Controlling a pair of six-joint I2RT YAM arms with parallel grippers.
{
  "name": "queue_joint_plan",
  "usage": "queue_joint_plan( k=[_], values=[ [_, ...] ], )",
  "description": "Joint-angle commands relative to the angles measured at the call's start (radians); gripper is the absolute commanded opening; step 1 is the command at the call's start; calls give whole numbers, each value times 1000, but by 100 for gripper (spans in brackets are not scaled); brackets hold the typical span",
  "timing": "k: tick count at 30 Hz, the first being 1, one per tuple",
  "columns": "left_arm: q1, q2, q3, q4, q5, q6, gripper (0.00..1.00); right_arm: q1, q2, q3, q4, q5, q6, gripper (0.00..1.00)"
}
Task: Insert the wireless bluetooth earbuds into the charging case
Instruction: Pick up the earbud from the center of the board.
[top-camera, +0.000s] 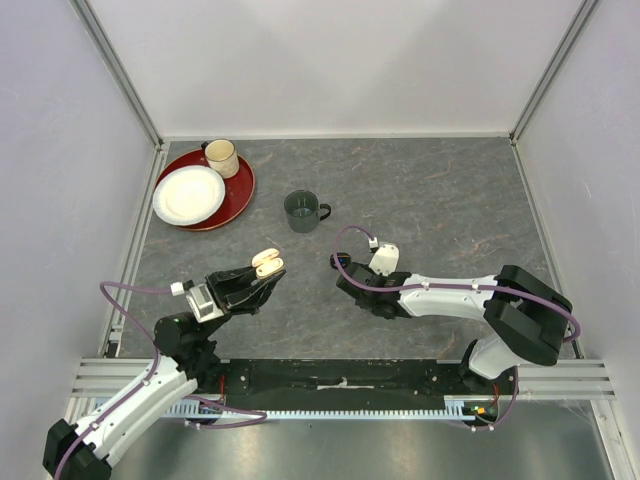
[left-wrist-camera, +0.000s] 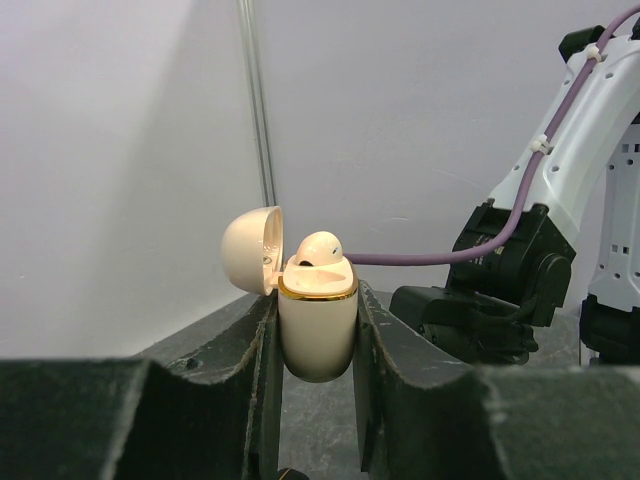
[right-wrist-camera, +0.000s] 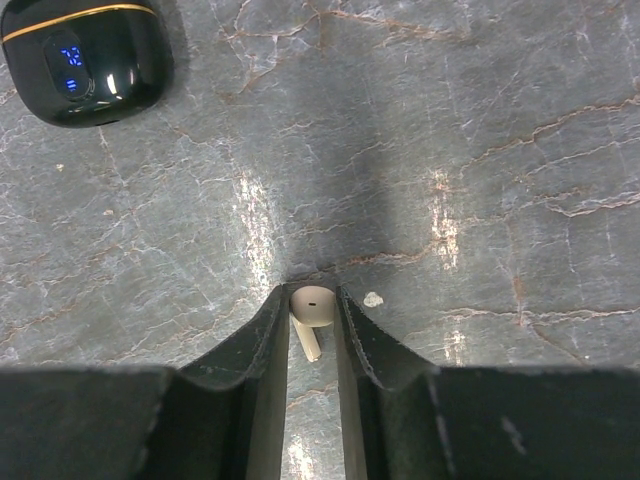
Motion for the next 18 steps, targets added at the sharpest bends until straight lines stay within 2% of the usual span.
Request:
queue_joint_plan(
  k=[1,10,18],
  values=[
    [1,-1,-16,39,-23,2,2,-1,9,15,16,8,8,26],
    [1,5,-13,39,-23,2,2,2,-69,-3,69,41,-30,12],
    [1,28,-10,51,-26,-4,2,60,-268,-69,212,216,-111,1]
  ],
)
